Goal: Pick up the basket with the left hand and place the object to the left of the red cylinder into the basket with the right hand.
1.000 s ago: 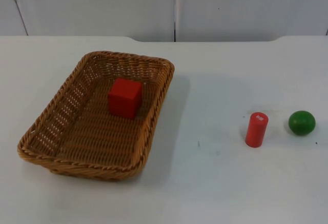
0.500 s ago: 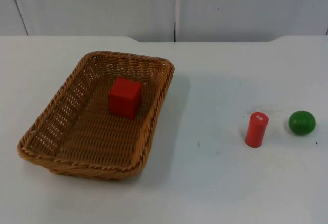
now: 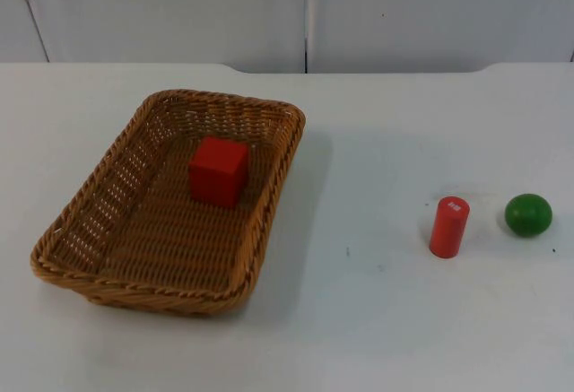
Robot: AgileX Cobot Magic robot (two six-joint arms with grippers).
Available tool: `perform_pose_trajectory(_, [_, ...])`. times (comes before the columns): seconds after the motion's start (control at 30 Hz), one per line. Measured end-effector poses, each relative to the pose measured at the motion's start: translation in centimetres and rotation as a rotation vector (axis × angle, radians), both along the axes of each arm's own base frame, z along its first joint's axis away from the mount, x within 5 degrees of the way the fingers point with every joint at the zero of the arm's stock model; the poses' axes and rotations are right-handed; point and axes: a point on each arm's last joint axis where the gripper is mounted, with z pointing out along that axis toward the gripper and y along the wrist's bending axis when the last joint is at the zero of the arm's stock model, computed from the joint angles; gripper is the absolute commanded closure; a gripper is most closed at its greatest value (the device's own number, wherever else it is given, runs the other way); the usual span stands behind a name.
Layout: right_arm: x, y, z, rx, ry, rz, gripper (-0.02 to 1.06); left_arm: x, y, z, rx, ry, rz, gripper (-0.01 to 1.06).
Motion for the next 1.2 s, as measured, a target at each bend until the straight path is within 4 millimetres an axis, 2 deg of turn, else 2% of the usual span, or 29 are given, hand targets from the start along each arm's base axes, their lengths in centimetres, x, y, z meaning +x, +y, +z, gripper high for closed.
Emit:
perform_pose_trajectory(0.2, [-0.08, 0.01, -0.84, -0.015, 0.033, 0.002, 0.36, 0.00, 0.00, 0.00, 0.000, 0.000, 0.000, 0.00])
perform_pose_trajectory(0.93, [-0.12, 0.04, -0.85, -0.023, 0.029, 0.013, 0.34, 0.00, 0.00, 0.00, 0.000, 0.000, 0.000, 0.00])
perform_pose_trajectory(1.0, [-0.12, 0.04, -0.85, -0.023, 0.029, 0.013, 0.32, 0.00, 0.00, 0.00, 0.000, 0.000, 0.000, 0.00])
perform_pose_trajectory(1.07, [-0.12, 0.04, -0.85, -0.023, 0.029, 0.013, 0.21, 0.00, 0.00, 0.00, 0.000, 0.000, 0.000, 0.00])
perform_pose_trajectory(1.13, [-0.12, 0.04, -0.85, -0.023, 0.029, 0.013, 0.04, 0.00, 0.00, 0.00, 0.000, 0.000, 0.000, 0.00])
perform_pose_trajectory(1.17, [-0.12, 0.04, -0.85, -0.023, 0.029, 0.013, 0.04, 0.00, 0.00, 0.00, 0.000, 0.000, 0.000, 0.00])
perform_pose_trajectory(1.2, [-0.12, 0.04, -0.85, -0.023, 0.029, 0.013, -0.01, 0.00, 0.00, 0.00, 0.000, 0.000, 0.000, 0.00])
